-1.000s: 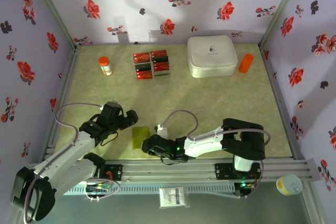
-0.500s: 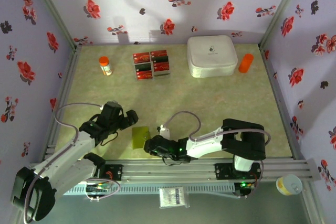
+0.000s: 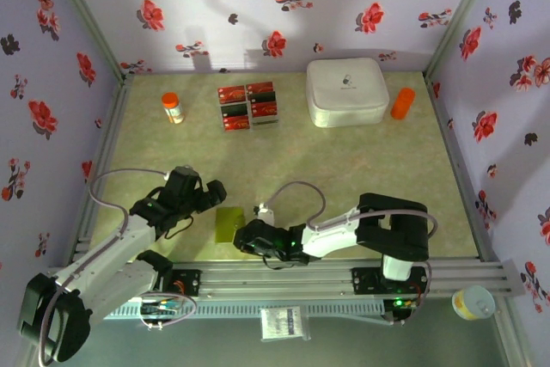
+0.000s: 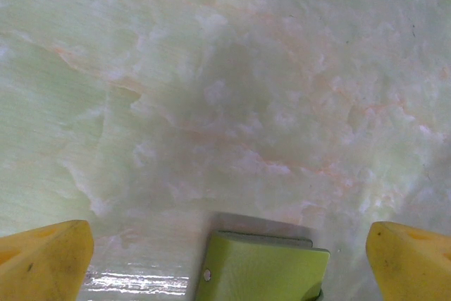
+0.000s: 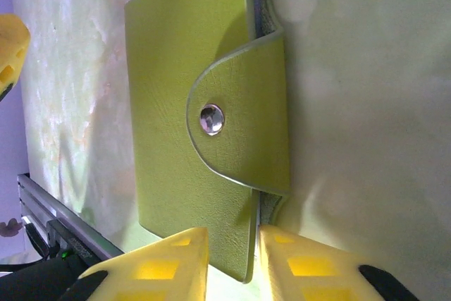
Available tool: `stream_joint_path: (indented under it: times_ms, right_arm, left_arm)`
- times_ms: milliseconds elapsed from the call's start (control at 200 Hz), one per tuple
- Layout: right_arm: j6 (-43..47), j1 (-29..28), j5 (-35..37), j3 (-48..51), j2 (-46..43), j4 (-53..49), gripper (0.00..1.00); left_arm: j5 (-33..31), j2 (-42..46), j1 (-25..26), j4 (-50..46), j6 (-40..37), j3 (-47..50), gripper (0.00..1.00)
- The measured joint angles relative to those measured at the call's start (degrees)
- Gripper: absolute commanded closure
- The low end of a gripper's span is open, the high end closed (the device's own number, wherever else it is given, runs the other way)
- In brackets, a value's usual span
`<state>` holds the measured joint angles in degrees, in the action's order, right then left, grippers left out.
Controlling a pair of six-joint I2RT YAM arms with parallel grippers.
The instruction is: Put the credit cards into the card holder
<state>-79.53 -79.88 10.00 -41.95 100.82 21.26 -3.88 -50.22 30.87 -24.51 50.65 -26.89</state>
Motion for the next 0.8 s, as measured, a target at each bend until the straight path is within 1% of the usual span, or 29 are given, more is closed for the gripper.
stream_joint_path:
  times_ms: [55,125,355,490,665,800]
  right_arm:
    - [0.2,0.3,-0.4,0.0,0.3,0.2,0.88]
    - [0.0,0.8,-1.0,0.0,0.9,0.9,1.0]
    - [0.0,3.1,-2.5,3.2,0.8,7.5,1.0]
    - [1.5,5.2,-3.7,6.7,-1.9,10.2,1.0]
    - [6.6,11.0,-7.3,8.7,-11.3,8.8,1.0]
    - [11.9,15.7,-8.7,8.5,-22.4,1.6,1.0]
  left_arm:
    - [0.0,0.0,0.0,0.0,0.0,0.0,0.0]
    - [0.0,0.0,0.0,0.0,0.0,0.0,0.0]
    - [0.0,-0.1,0.0,0.1,0.0,0.0,0.0]
    - [0.0,-0.6,0.0,0.2,-0.2,-0.4,0.0]
    - [1.2,-3.4,0.0,1.4,-1.8,-5.4,0.0]
    - [4.3,-7.8,0.0,5.0,-3.1,-11.4,0.0]
